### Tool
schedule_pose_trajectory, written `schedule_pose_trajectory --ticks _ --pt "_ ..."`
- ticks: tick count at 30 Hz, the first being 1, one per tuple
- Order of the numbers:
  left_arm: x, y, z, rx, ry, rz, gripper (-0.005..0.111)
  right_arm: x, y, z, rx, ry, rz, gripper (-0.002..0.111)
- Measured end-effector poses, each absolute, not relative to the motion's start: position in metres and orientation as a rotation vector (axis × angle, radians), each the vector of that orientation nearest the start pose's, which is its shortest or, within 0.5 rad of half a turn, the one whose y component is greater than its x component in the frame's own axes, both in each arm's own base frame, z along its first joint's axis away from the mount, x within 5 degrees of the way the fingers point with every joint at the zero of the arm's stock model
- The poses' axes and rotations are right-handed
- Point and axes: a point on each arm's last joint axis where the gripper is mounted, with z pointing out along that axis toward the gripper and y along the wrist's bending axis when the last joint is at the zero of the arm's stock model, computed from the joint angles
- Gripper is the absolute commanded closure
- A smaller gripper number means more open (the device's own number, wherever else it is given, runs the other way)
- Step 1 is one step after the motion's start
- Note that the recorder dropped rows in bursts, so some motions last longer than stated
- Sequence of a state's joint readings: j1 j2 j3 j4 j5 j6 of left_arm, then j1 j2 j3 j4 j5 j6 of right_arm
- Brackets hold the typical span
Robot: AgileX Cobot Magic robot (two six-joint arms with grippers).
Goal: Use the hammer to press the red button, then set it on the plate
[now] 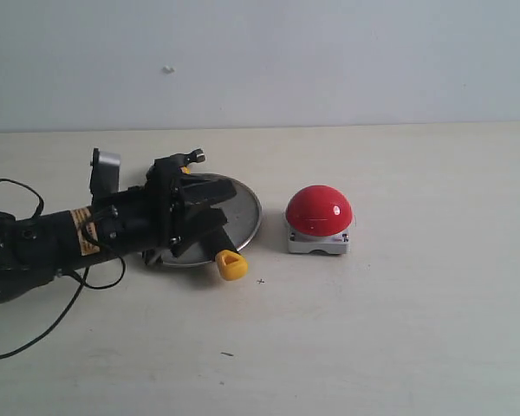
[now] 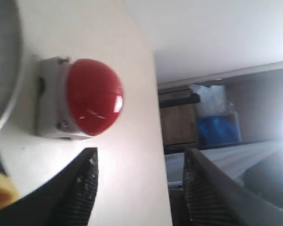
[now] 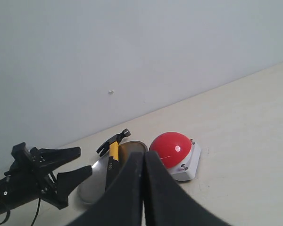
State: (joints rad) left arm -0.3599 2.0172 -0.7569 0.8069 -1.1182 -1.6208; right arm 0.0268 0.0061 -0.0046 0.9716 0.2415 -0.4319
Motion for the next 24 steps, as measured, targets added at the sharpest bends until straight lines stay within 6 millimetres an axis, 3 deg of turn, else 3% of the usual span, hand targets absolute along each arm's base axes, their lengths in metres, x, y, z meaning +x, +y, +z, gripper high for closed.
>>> schedule_pose_trajectory --ticks 3,4,6,11,16,18,21,24 --pt "0.298 -0.177 0.131 -0.201 2.007 -1.719 0.067 0.054 0.02 0.202 0.256 1.634 0.584 0.108" --pt "0.297 -0.178 0.131 -0.193 2.004 -1.722 0.088 0.054 0.02 0.202 0.256 1.634 0.584 0.108" --pt "0.297 -0.178 0.132 -0.182 1.996 -1.722 0.107 0.054 0.02 0.202 0.256 1.634 0.584 0.108" --pt "0.307 -0.182 0.138 -0.102 1.971 -1.679 0.107 0.054 0.02 0.202 0.256 1.634 0.584 0.108" --pt "0.312 -0.18 0.129 -0.021 2.239 -1.343 0.107 0.054 0.02 0.202 0.256 1.634 0.584 0.108" --pt "0.31 -0.177 0.146 0.061 2.246 -1.254 0.107 0.054 0.02 0.202 0.256 1.634 0.584 0.108" --pt "0.3 -0.174 0.195 0.176 2.121 -1.235 0.107 0.054 0.02 0.202 0.256 1.634 0.584 0.108" --pt "0.27 -0.157 0.238 0.198 1.997 -1.154 0.107 0.054 0.02 0.202 0.256 1.634 0.584 0.108"
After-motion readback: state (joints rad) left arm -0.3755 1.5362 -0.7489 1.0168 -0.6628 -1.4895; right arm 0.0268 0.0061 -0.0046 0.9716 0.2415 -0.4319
